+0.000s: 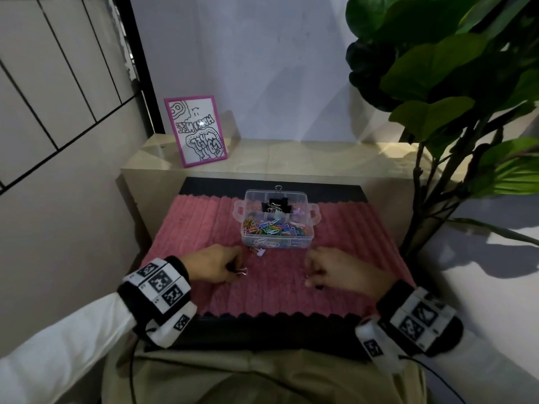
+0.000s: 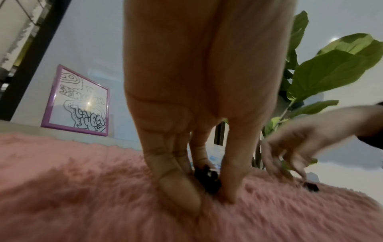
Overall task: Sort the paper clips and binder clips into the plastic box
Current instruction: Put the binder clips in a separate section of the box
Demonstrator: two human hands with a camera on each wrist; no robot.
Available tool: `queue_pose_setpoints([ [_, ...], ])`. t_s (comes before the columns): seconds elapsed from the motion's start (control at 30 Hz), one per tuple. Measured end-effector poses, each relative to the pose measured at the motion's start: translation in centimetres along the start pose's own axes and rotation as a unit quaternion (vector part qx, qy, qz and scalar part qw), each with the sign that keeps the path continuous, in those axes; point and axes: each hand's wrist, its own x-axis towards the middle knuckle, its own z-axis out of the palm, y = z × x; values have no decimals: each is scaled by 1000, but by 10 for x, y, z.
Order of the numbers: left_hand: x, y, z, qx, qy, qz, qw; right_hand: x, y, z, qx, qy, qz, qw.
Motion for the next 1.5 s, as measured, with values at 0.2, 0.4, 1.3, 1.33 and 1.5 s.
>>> queue_pose_setpoints([
  [0.2, 5, 11, -9, -89, 51, -21, 995, 6, 0, 21, -13, -4, -1, 1000],
  [0.4, 28, 44, 5, 93, 115, -66, 987, 2, 8, 23, 52, 11, -22, 998],
  [1.3, 11, 2, -12, -458, -3, -82, 885, -19, 20, 4, 826, 65, 146, 541],
  [1.33, -2, -6, -13, -519, 11, -76, 851, -13, 20, -6, 818, 69, 139, 554],
  [1.5, -68, -38, -5, -623, 97, -74, 773, 46, 19, -68, 704, 96, 89, 698],
])
